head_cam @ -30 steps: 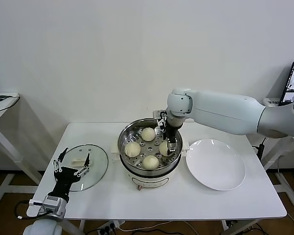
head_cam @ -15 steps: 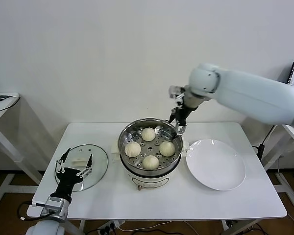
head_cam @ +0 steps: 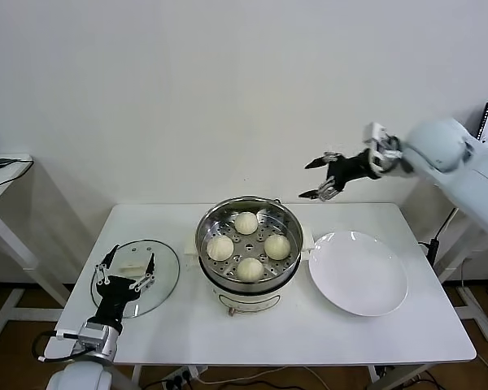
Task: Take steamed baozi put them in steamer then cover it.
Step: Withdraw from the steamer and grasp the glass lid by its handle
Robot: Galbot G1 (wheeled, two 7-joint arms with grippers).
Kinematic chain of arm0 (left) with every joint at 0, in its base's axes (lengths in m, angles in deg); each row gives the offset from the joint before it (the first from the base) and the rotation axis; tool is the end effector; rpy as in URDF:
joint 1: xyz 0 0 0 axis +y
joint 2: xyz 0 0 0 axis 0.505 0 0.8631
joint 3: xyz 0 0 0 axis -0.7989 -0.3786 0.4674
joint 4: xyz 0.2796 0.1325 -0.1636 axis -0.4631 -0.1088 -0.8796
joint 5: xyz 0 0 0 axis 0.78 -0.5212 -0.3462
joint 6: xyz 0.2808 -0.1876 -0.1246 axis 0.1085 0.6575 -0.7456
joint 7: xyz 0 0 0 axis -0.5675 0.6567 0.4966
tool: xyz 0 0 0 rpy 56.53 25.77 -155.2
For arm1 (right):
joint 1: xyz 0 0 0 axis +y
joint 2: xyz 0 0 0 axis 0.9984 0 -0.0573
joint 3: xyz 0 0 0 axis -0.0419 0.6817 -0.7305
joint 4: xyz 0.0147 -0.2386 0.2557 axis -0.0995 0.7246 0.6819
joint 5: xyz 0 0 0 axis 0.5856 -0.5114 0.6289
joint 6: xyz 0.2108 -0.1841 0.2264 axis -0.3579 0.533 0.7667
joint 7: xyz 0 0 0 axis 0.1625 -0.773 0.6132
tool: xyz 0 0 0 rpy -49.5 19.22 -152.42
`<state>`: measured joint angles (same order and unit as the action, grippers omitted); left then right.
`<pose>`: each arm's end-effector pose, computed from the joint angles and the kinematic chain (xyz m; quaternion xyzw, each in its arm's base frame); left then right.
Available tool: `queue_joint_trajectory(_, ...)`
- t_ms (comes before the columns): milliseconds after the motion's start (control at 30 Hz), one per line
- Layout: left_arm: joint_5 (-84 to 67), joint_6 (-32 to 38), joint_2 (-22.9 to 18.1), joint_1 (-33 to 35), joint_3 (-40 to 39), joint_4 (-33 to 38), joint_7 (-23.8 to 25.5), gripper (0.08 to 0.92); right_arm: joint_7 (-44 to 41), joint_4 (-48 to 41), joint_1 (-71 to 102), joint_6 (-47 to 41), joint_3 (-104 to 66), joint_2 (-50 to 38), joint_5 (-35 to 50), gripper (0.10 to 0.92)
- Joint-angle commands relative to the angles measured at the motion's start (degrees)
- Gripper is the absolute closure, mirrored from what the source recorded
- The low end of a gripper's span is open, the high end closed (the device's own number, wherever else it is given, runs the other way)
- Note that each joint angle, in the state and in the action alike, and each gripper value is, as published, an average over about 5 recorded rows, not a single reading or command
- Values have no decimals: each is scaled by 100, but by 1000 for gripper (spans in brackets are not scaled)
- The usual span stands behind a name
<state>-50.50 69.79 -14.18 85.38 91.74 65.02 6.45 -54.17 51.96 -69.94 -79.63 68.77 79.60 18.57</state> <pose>0.2080 0.0706 -0.2856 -0.0219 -0.9873 -0.1575 0.0067 0.4985 -0.1495 -0.0245 0.4578 -0.8226 0.3072 0.1394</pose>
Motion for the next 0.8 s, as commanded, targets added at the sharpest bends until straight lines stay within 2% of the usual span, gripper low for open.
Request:
queue_joint_trajectory(33,-146,-15,-38,-73,-35,69,23,177,3548,1238,5392,1789,-4943,-407,669,203)
queue_joint_trajectory(167,-119,93,-21,-105,-41,-9,46,177,4016,1634,6991,2198,-6332,533,315,203)
queue_joint_trajectory(300,-99,200,-32,-153,-45,-132,-15,177,4303,2052,8045,2648,-6917,1671,-167,203)
queue_joint_trajectory(533,-93,317,-40,-185,-45,-225,-88,177,4922,2430,9198,3764,-6899,3196,-1263,203)
queue_joint_trajectory(800,395,536,-33,-160,-39,-430,-157,177,5132,2516,9803,4299,-6609,4227,-1654,203)
